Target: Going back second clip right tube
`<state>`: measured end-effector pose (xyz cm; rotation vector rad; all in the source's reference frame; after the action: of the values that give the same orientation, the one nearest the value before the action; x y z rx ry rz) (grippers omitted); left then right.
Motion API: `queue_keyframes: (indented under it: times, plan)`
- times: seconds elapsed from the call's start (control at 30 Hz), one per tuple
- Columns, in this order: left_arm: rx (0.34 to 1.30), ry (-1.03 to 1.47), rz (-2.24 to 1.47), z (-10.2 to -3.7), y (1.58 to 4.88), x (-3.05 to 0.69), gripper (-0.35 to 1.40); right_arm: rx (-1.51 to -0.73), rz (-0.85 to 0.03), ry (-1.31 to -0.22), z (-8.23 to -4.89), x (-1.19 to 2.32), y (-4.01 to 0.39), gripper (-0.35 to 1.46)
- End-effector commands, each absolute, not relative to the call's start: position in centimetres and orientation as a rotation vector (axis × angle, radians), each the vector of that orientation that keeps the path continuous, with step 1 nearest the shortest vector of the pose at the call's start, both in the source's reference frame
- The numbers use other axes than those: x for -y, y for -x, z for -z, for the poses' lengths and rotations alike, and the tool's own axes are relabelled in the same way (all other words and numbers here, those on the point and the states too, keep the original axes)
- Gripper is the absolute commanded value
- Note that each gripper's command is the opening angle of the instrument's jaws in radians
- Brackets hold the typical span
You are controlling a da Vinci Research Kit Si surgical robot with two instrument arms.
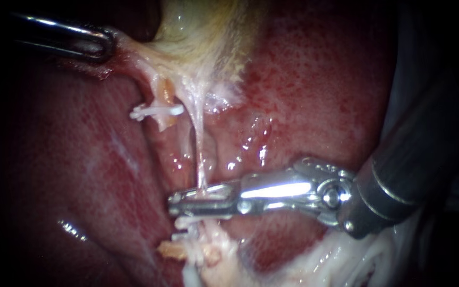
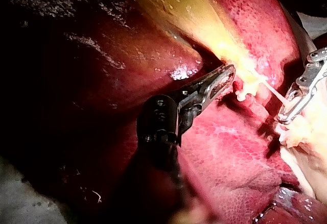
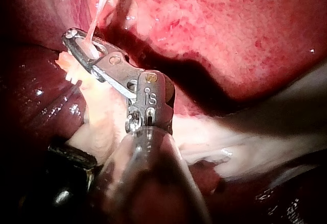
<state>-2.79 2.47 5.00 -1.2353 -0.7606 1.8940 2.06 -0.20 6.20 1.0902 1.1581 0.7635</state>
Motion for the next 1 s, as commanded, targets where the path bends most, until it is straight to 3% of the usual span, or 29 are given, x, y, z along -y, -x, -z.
queue_keyframes:
  times: [0.03, 0.13, 0.2, 0.23, 0.33, 0.57, 1.0]
  plan:
    - [0.76, 1.235, -1.894, -5.0, 2.79, -2.47, -0.35, -1.171, -0.734, -1.078, -6.21, 0.2, -2.07, -0.22]
    - [0.76, 1.235, -1.895, -5.01, 2.79, -2.46, -0.35, -1.203, -0.706, -1.003, -6.24, 0.2, -2.11, 0.28]
    - [0.76, 1.236, -1.895, -5.01, 2.79, -2.46, -0.35, -1.202, -0.686, -0.964, -6.25, 0.19, -2.14, 0.42]
    - [0.76, 1.236, -1.895, -5.01, 2.79, -2.46, -0.35, -1.191, -0.663, -0.89, -6.26, 0.18, -2.15, 0.45]
    - [0.76, 1.236, -1.895, -5.02, 2.79, -2.46, -0.35, -1.165, -0.599, -0.776, -6.28, 0.17, -2.14, 0.49]
    - [0.759, 1.236, -1.895, -5.02, 2.79, -2.45, -0.35, -1.146, -0.485, -0.637, -6.25, 0.16, -1.99, 0.49]
    - [0.76, 1.236, -1.896, -5.03, 2.77, -2.45, -0.35, -1.171, -0.357, -0.525, -5.95, -0.04, -1.39, 0.49]
